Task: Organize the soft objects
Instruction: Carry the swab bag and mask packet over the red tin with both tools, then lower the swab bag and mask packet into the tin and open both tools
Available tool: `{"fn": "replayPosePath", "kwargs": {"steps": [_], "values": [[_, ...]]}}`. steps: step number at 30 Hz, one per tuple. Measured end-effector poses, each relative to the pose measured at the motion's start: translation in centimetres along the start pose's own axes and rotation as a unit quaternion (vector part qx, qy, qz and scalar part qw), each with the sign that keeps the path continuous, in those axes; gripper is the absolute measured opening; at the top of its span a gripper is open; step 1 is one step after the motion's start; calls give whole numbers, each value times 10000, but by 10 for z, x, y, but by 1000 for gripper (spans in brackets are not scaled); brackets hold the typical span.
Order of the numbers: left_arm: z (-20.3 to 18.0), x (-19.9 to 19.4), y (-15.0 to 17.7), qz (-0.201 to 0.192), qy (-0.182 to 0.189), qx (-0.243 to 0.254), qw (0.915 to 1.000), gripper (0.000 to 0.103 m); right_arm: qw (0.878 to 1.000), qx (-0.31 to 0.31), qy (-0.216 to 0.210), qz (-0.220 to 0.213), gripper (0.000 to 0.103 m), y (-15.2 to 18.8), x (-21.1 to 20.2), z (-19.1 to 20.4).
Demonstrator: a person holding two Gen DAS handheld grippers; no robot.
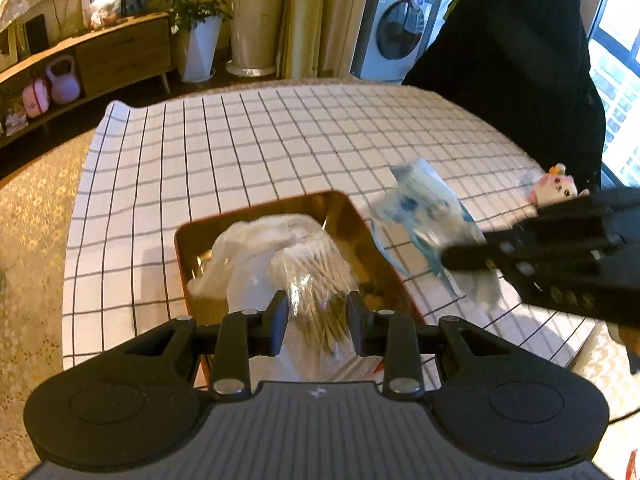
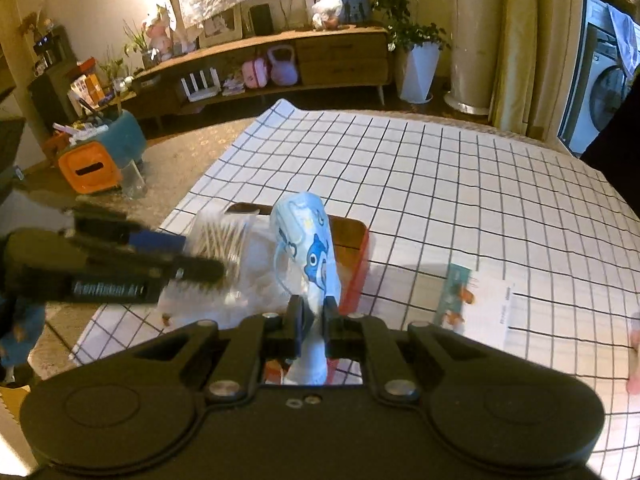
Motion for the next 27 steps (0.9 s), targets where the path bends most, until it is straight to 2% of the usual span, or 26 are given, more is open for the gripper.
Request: {"fn": "replayPosePath", "kwargs": {"steps": [15,27], "values": [[18,37,5,100,148,130,9998,31,9979,172,271,556,10,-20,97,3],[29,63,9,258,205,-40,9994,31,9970,108,188,744,16,-16,120,10]]}}
Point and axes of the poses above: each gripper's, at about its wrist camera, not at the fingertips, and x roughly the way its jaws point, z to its left, y to its underside, the point moved 3 cm from there along x, roughly the way its jaws point, and after that the axes turned 4 degrees about y, right-handed, at the moved point
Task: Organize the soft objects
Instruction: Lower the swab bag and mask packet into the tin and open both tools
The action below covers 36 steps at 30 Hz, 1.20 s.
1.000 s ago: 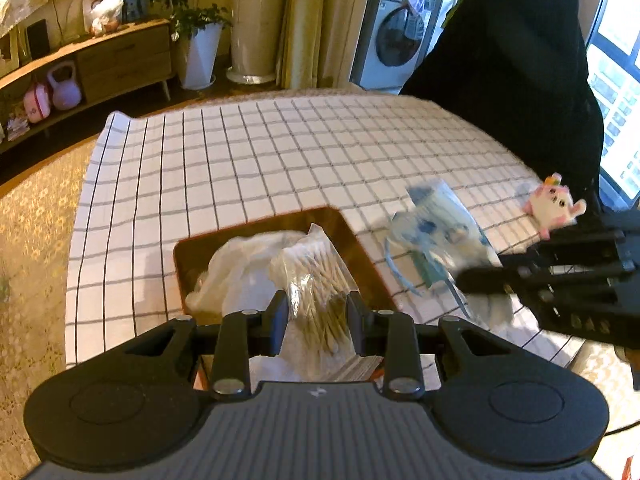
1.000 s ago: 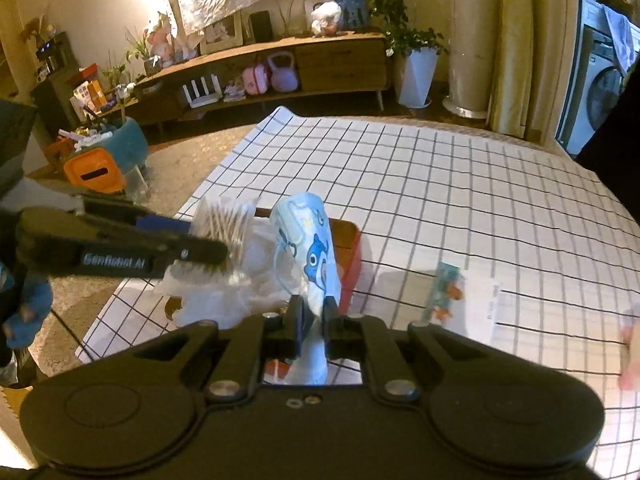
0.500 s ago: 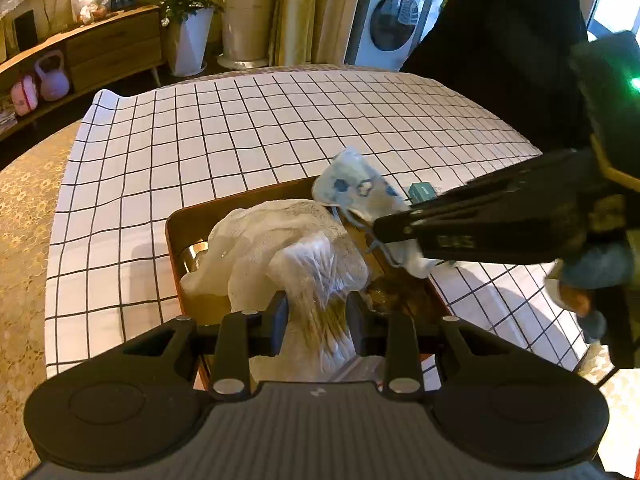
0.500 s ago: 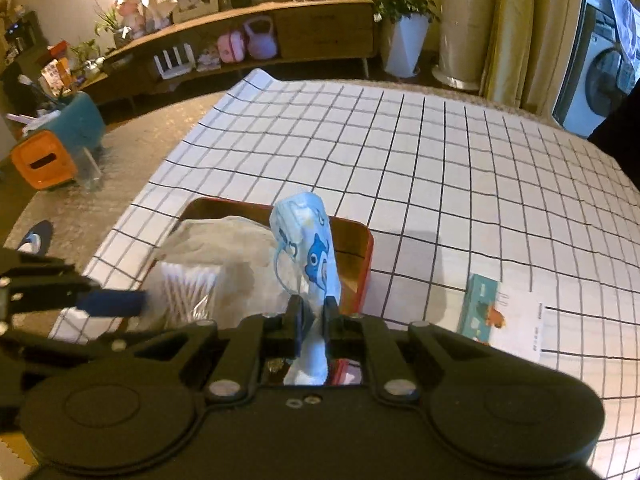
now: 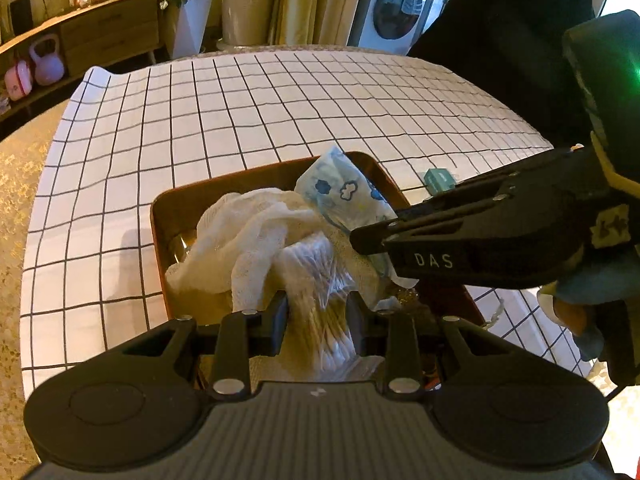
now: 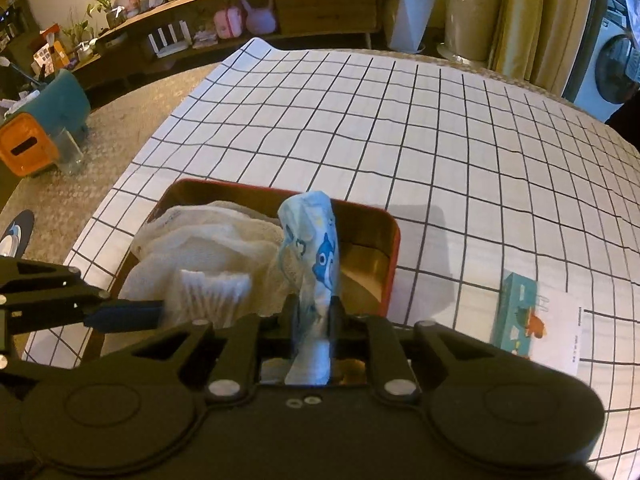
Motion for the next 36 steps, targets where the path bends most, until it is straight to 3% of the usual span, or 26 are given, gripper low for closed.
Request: {"fn": "replayPosePath", "kwargs": {"steps": [5,9,14,18,21,36], "values": [[1,5,1,25,36,-47,10000,31,10000,-22,-10,-15,21,1,2,1],[2,3,2,-13,27,-89,10000,31,10000,13,14,-71,33,2,0,0],[1,-1,1,-68,65,-132,9999,33,9997,100,-33,-215,40,4,-10,-4],[-2,-9,1,-197,61,-153,9997,51,9994,121,-37,-312,48,5,-21,-5],[-6,-17,-1,-307,48,-149,9994,56,9991,143,-65,-394,49,6,-30,-6],[-23,-47,0,-519,-100,-36,9986,57,9966,83,-183,-800,59,18,-85,-1]]}}
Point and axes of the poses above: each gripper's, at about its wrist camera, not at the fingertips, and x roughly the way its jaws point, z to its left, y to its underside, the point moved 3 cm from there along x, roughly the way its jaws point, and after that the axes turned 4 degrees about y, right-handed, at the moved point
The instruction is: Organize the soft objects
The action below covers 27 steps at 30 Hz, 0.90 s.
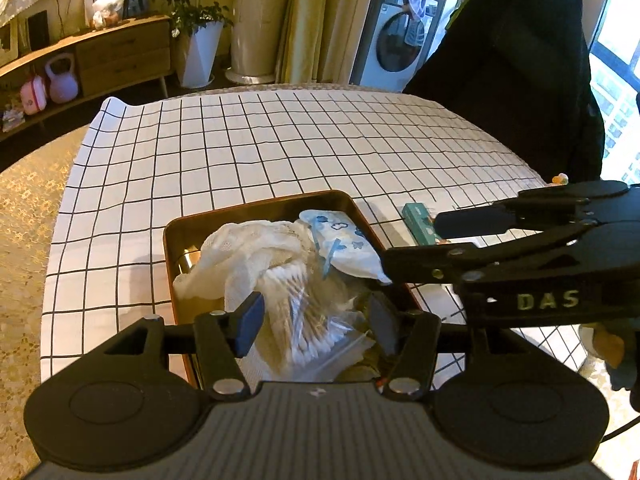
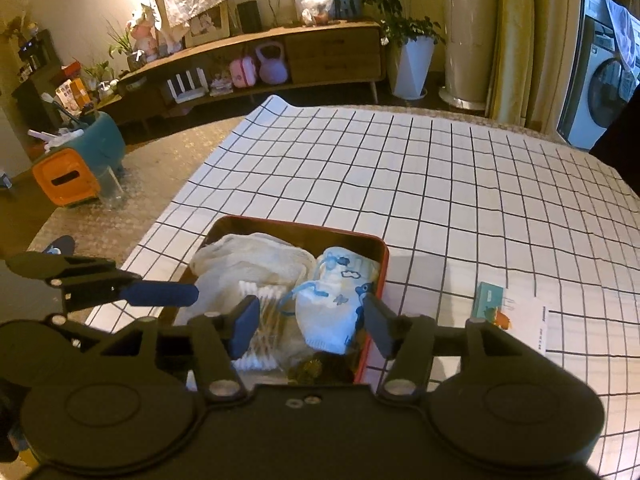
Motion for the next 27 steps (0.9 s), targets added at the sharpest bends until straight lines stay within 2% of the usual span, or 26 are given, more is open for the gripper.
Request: {"fn": "replayPosePath", "kwargs": {"steps": [15,23,27], "values": [[-21,-32,12,-298,-120,152,9994,57,9990,89,-116,-421,63,27,-60,-10],[-32,-51,19,-558,-241,168,9980,57,9964,-74,-191,-817,63,52,-90,-6],[-38,-63,25,-786,-277,151,9964,66,9937,-122,-160,-1105,66,63,-104,-6]]}}
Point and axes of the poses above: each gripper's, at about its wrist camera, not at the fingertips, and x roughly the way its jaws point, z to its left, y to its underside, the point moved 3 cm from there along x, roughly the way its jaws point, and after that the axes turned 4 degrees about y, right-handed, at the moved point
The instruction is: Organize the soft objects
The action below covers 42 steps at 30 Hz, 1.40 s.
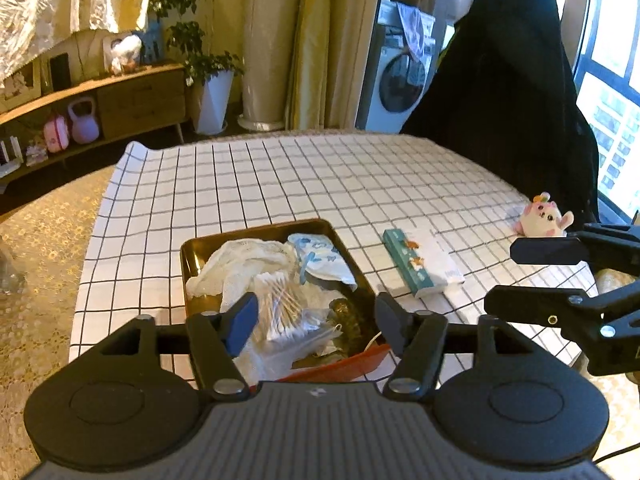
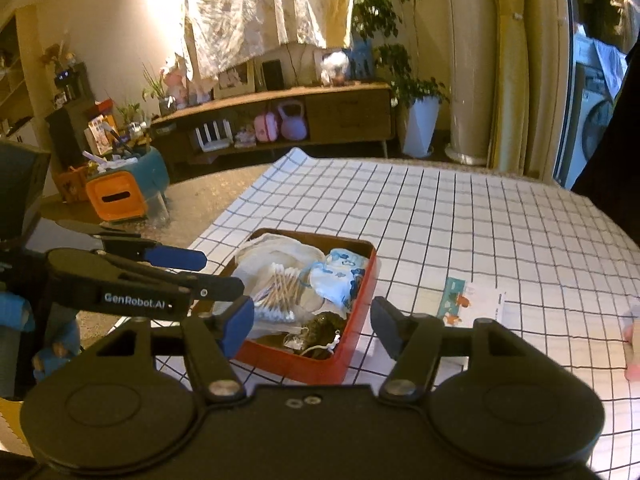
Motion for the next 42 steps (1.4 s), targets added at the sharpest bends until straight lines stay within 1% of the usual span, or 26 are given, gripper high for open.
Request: {"fn": "replayPosePath", "kwargs": {"steps": [5,7,11,13,16,20,22,24,29,31,36,42], "values": [[-8,-13,5,-223,-121,103,9996,67,9992,-102,108,-366,71,8,-16,1],[-11,-18,8,-302,-156,123,9993,74,9989,-83,69,-458,75,11,-21,1],[-16,-27,12,-444,-172,166,9987,78,9978,-113,77,-651,78,18,-31,5],[-19,-30,15,-467,-111,156,9987,84,9973,-65,42,-728,80,21,-36,6],[-24,-34,20,-517,-75,179,9985,84,9962,11,57,-870,82,26,-42,6],[-31,-35,24,-506,-46,227,9985,86,9951,73,80,-984,86,31,-48,5],[-33,-36,26,-520,1,272,9983,93,9947,75,43,-1025,87,34,-50,5],[-35,-38,28,-572,-2,283,9980,95,9944,82,46,-1054,91,36,-53,6],[-38,-41,30,-610,-93,237,9978,96,9935,118,124,-1123,98,40,-57,6],[-39,-42,31,-662,-120,262,9974,103,9930,146,156,-1159,102,43,-59,5],[-41,-45,32,-706,-89,231,9972,103,9921,209,169,-1224,103,46,-63,5],[-45,-48,34,-769,-139,276,9966,103,9916,232,174,-1263,103,48,-65,7]]}}
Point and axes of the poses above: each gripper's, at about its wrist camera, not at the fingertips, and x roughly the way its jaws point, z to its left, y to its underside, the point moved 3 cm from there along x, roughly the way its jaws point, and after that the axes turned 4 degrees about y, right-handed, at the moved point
